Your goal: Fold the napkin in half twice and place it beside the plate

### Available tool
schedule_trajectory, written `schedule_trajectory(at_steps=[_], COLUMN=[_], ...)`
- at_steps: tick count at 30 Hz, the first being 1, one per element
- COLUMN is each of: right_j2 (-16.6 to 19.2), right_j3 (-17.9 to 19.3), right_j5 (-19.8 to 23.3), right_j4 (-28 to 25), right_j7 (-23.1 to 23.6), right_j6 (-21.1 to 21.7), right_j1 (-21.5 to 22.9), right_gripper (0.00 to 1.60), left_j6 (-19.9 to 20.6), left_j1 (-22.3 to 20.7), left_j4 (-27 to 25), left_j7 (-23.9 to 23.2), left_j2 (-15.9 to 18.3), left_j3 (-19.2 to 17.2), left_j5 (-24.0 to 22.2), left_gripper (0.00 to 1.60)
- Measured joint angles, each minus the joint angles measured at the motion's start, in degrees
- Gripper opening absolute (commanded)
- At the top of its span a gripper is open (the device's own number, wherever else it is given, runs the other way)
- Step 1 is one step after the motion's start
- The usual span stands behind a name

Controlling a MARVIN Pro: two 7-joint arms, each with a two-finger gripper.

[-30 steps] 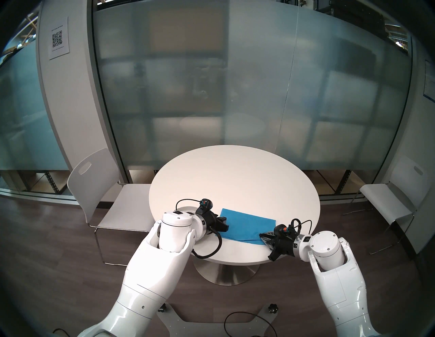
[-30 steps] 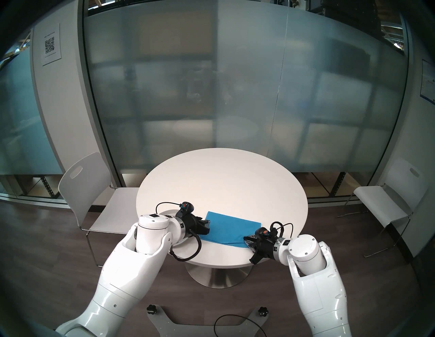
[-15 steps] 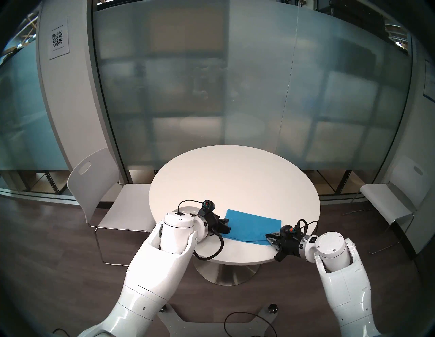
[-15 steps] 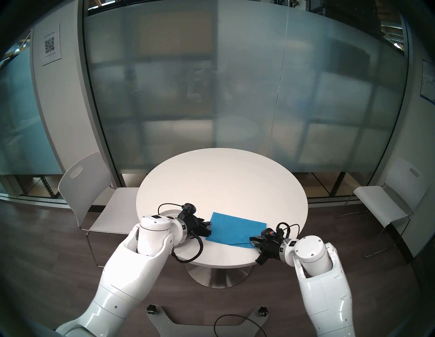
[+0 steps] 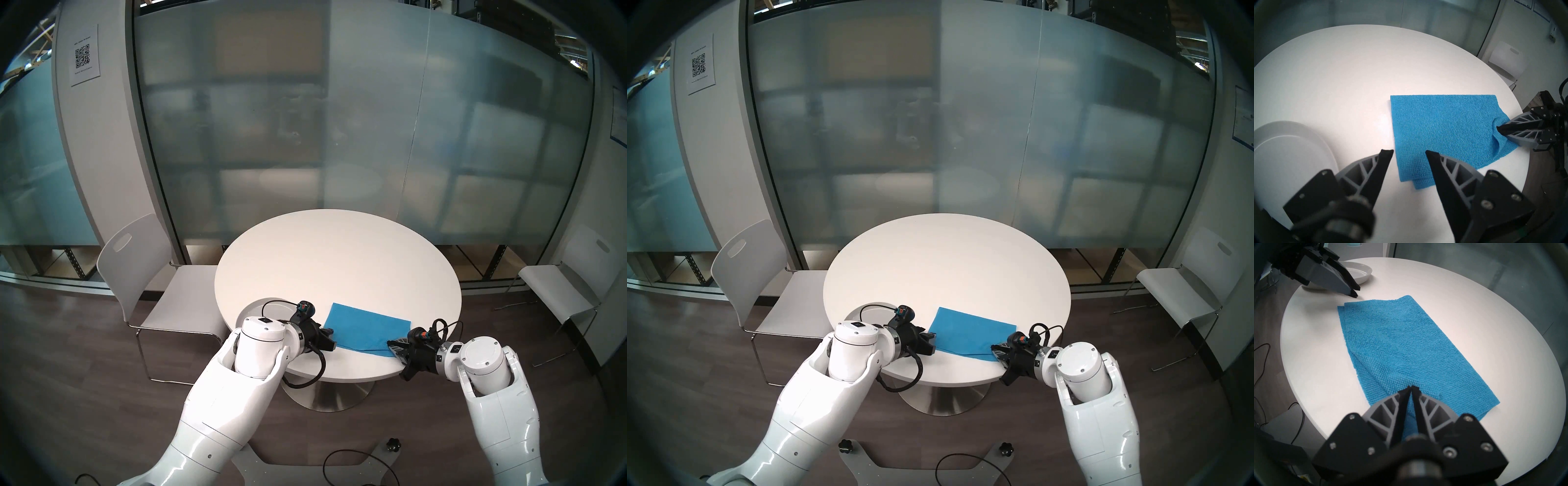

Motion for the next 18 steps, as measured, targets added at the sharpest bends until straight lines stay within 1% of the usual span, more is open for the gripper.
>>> schedule_trajectory(at_steps=[18], right_j2=[-0.45], right_j3=[0.33], right_j5=[0.13], right_j4=[-0.41], right_j7=[0.24], right_j6=[0.02], right_j1=[-0.49], right_gripper=[0.67], left_j6=[-0.92], left_j1=[-0.84], left_j4=[2.43], left_j7=[0.51], left_j2=[-0.29], left_j3=[0.44], left_j5=[1.69], left_gripper=[0.97])
